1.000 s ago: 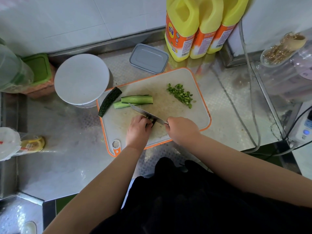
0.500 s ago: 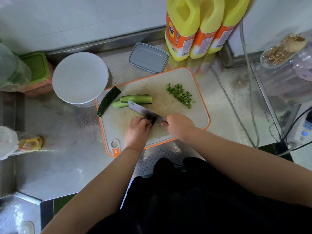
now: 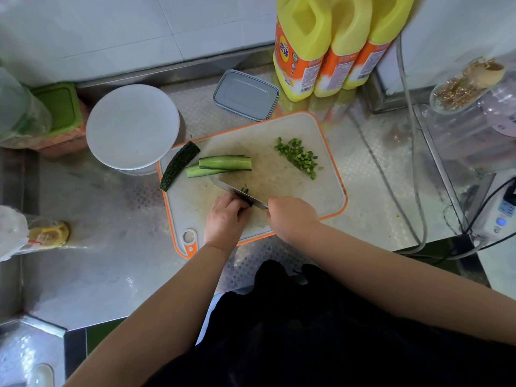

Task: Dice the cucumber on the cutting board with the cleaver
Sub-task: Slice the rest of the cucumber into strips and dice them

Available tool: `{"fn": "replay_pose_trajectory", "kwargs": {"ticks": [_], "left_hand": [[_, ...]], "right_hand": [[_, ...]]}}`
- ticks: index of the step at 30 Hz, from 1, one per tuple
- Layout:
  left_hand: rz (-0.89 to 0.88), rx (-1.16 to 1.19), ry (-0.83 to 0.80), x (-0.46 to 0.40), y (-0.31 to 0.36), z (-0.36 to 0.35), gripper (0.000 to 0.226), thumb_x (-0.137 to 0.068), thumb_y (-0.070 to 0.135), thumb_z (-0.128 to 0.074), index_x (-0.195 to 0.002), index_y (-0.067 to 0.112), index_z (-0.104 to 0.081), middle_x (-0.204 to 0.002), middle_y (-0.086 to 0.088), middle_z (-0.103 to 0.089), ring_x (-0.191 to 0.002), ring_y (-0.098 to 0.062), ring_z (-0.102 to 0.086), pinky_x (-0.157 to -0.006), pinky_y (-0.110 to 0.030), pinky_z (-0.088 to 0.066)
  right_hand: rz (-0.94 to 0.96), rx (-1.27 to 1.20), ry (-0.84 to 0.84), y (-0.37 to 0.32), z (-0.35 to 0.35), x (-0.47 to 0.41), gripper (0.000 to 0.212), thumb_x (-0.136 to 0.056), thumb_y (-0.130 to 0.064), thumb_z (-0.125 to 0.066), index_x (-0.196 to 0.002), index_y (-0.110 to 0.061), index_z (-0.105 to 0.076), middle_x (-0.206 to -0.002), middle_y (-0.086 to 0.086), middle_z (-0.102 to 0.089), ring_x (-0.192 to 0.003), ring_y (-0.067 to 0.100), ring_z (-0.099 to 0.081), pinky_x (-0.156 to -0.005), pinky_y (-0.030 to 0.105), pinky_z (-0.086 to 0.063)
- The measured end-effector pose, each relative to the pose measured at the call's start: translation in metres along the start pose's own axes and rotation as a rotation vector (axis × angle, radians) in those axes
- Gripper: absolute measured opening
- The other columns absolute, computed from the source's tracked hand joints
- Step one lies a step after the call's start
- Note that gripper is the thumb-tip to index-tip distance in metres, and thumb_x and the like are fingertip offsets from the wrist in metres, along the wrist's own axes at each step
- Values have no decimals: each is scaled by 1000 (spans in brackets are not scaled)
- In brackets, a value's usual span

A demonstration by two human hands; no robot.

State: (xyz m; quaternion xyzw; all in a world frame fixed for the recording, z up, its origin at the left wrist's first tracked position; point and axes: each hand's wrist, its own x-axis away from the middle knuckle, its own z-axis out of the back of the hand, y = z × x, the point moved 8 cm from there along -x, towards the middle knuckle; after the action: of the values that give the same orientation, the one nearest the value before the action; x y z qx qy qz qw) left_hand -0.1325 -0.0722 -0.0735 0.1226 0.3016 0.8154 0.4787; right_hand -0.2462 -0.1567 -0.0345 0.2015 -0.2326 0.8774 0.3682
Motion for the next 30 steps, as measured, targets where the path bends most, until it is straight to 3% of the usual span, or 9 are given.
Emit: {"fn": "replay_pose_trajectory", "kwargs": {"ticks": [7,12,14,20,23,30], "left_hand": [[-41,8,27,2,2,2,32,-87,31,-54,-81,6,-73,-87,-5,-65,-88,-20,-51,-71,-30,-46],[-95,-15,56,3,6,4,26,-88,25,-56,-82,6,-72,-90,-7,-66,-87,-29,-57,-74,-32,-47],[-116,-23,57,5,8,4,26,-89,25,-55,-82,6,-72,-92,-7,-66,-88,-28,-55,-76,-32,-48],[-102,-32,67,8,10,12,24,-90,24,-57,-85,5,-70,-94,-7,-63,-92,-24,-52,-77,-28,-44],[-115,-58,50,12,7,9,16,-87,17,-64,-83,3,-69,-91,-9,-62,-87,-26,-53,-71,-34,-48],[-104,-30,54,8,3,7,29,-86,27,-54,-80,4,-70,-85,-8,-62,-85,-21,-49,-66,-35,-50]], "right_hand": [[-44,7,-62,1,-12,-3,12,-96,-5,-45,-97,-8,-56,-70,1,-47,-72,24,-53,-59,30,-36],[-72,-142,-97,14,-5,-10,29,-99,-31,-44,-105,-6,-58,-100,14,-62,-95,33,-58,-72,35,-41],[-78,-165,-87,19,-1,-12,32,-98,-37,-44,-101,-8,-58,-92,12,-60,-96,33,-59,-74,35,-43],[-29,-134,-1,14,4,-1,26,-100,-34,-39,-82,-15,-43,-65,-1,-44,-69,27,-52,-60,32,-40],[12,-107,4,7,4,4,24,-100,-30,-40,-82,-15,-42,-65,-1,-41,-67,26,-49,-57,32,-37],[-15,1,-43,-1,-3,5,10,-95,-11,-45,-92,-12,-55,-68,0,-43,-69,24,-50,-55,31,-35]]}}
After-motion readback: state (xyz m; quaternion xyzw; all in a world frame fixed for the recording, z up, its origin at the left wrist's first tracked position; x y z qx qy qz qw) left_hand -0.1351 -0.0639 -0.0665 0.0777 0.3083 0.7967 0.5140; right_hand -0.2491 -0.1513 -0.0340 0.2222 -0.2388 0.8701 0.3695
